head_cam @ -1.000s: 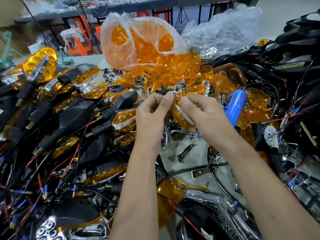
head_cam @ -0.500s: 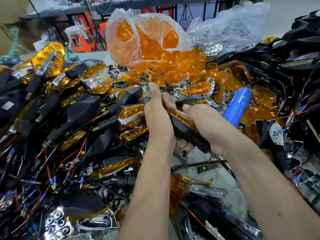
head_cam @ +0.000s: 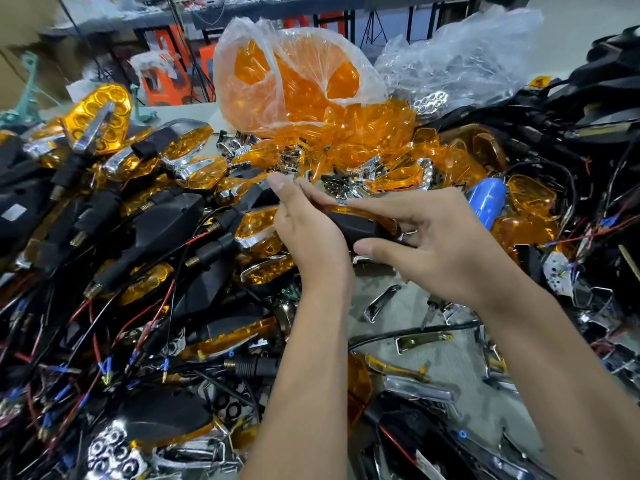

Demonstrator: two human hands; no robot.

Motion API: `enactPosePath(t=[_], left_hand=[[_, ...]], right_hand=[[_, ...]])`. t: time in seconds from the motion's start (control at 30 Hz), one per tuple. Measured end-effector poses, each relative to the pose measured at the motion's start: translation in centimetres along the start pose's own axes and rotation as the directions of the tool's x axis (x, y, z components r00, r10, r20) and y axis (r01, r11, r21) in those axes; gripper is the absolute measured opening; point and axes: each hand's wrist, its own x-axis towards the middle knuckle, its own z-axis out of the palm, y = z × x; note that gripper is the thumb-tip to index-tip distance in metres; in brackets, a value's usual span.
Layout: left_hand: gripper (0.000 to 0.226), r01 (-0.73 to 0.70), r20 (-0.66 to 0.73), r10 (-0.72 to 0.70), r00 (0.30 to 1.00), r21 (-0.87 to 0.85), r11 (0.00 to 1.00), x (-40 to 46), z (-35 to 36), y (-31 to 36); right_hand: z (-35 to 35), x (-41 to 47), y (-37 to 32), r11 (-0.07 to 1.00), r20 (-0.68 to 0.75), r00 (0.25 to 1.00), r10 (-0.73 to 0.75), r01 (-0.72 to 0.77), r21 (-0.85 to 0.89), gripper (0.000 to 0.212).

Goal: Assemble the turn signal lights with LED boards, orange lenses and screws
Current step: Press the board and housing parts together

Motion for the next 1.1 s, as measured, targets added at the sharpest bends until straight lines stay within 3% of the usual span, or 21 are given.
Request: enactPosePath(t=[0.13,0.33,0.47,0.57,0.67,0.77,0.9,1.1], left_hand=[[0.066,-0.106,-0.006,0.106,0.994,0.012,0.994,0.0,-0.2,0.2],[0.071,-0.082,0.034,0.080,0.996,0.060,0.995,0.2,-0.3,0.4],[0.071,-0.066,0.038,0.061,0.997,0.136,0.989,0.2,-0.2,0.2],[0.067,-0.143,0.172,0.115,0.978,0.159,0.977,0.0,-0.3,-0.1],[0.071,-0.246,0.244,0.182,0.953,0.262,0.933,0.0,-0.6,-0.3],[0.077,-0.224,0.196,0.166,0.966,0.323,0.919,0.0,-0.9,-0.4],[0.079,-0.190,0.191,0.127,0.973,0.366,0.911,0.1,-1.2,-0.2],[0.080,-0.176,0.267,0.087,0.960,0.335,0.926,0.5,-1.2,-0.3]], right_hand=[[0.4,-0.5,-0.5,0.998,0.006,1.000,-0.006,0.007,-0.060,0.049],[1.0,-0.9,-0.4,0.999,-0.054,0.997,-0.049,0.049,0.002,0.045],[1.1,-0.9,0.1,0.995,-0.057,0.998,0.010,-0.004,0.102,0.039],[0.5,-0.7,0.5,0.981,-0.023,0.998,0.060,-0.055,0.185,0.024],[0.0,-0.6,0.7,0.989,0.054,0.994,0.093,-0.098,0.110,0.018],[0.2,-0.5,0.6,0.996,0.124,0.988,0.088,-0.089,0.000,0.026],[0.3,-0.4,0.0,0.989,0.065,0.998,0.003,0.007,-0.149,0.049],[0.5,-0.5,-0.2,0.979,0.004,0.998,-0.061,0.061,-0.197,0.042]])
